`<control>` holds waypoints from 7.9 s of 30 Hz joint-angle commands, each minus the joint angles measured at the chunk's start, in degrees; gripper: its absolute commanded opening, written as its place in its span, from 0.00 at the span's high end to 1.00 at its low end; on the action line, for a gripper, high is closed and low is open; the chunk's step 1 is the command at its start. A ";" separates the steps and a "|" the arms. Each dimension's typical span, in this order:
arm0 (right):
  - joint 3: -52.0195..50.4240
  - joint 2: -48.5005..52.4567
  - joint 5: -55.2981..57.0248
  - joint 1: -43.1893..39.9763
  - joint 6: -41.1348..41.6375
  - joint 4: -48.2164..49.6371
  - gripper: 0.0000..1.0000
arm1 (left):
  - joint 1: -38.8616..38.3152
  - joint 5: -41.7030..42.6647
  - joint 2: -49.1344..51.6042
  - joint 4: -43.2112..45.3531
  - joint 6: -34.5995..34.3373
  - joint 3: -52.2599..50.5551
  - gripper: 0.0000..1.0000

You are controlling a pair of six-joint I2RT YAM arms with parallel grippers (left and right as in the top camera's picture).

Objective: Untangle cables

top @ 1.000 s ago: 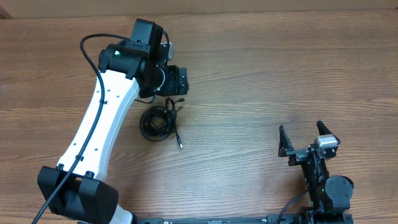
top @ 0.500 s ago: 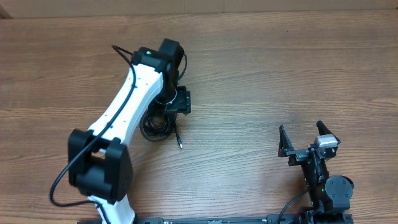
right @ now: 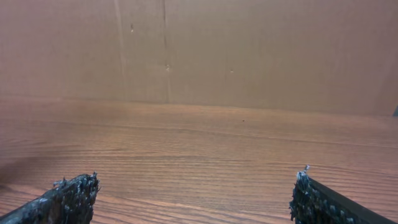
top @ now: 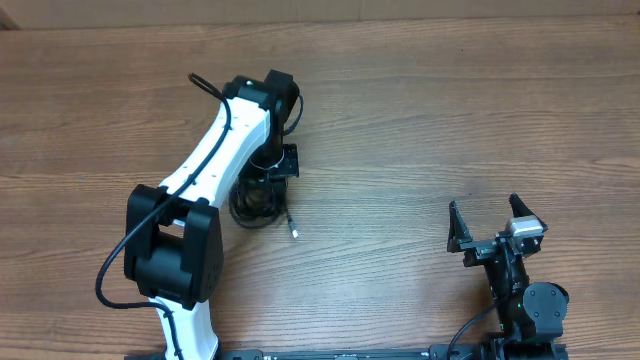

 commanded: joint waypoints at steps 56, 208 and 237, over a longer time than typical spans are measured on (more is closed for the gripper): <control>-0.57 -0.57 0.52 -0.17 0.15 0.22 0.00 | -1.70 -5.44 -0.46 -17.62 1.09 31.78 0.39; 75.78 105.50 -6.29 35.36 34.01 -29.86 0.72 | 16.94 3.54 -22.32 1.86 -2.12 -9.05 0.00; 97.74 94.16 -9.22 35.36 27.39 -40.96 0.96 | 15.30 17.97 -22.32 4.48 5.18 -9.05 0.02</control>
